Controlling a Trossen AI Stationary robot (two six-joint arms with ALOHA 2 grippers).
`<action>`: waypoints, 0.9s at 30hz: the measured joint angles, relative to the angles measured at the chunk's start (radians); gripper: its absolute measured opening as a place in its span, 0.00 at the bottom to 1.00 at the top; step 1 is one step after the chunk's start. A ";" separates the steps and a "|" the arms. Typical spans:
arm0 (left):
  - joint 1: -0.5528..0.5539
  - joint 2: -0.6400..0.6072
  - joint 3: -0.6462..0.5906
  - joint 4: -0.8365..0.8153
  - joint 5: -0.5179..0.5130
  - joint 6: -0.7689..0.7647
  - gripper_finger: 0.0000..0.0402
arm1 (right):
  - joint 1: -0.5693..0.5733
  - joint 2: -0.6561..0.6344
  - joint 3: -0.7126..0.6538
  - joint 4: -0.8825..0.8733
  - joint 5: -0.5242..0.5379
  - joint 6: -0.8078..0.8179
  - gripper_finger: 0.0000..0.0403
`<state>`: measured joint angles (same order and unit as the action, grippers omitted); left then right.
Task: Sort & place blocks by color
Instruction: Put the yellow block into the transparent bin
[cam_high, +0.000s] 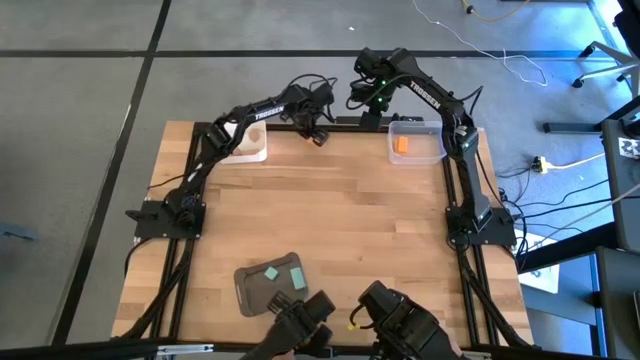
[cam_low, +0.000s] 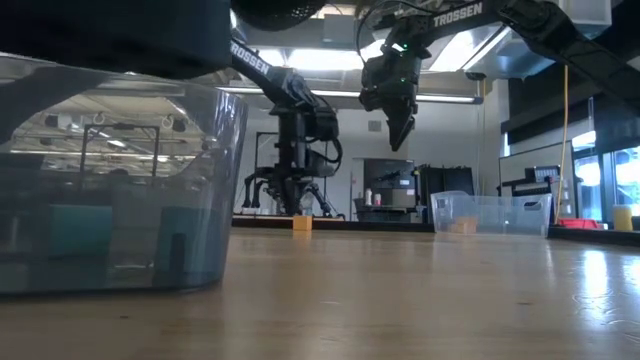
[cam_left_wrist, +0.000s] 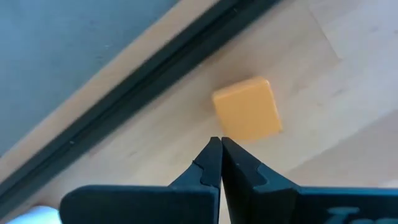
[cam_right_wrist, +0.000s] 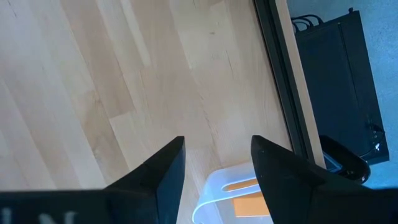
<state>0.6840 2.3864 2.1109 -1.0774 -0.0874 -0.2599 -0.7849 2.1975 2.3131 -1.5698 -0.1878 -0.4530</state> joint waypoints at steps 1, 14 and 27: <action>0.000 0.000 0.000 0.002 -0.014 0.000 0.00 | 0.000 0.000 0.000 0.000 0.000 0.000 0.46; 0.016 0.016 0.000 0.019 -0.017 -0.002 0.00 | 0.000 0.000 0.000 0.003 0.000 0.000 0.46; -0.047 0.016 0.000 0.108 -0.042 0.034 0.00 | 0.000 0.000 0.000 0.006 0.000 0.000 0.46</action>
<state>0.6366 2.4020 2.1105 -0.9693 -0.1294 -0.2257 -0.7849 2.1975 2.3131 -1.5635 -0.1879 -0.4530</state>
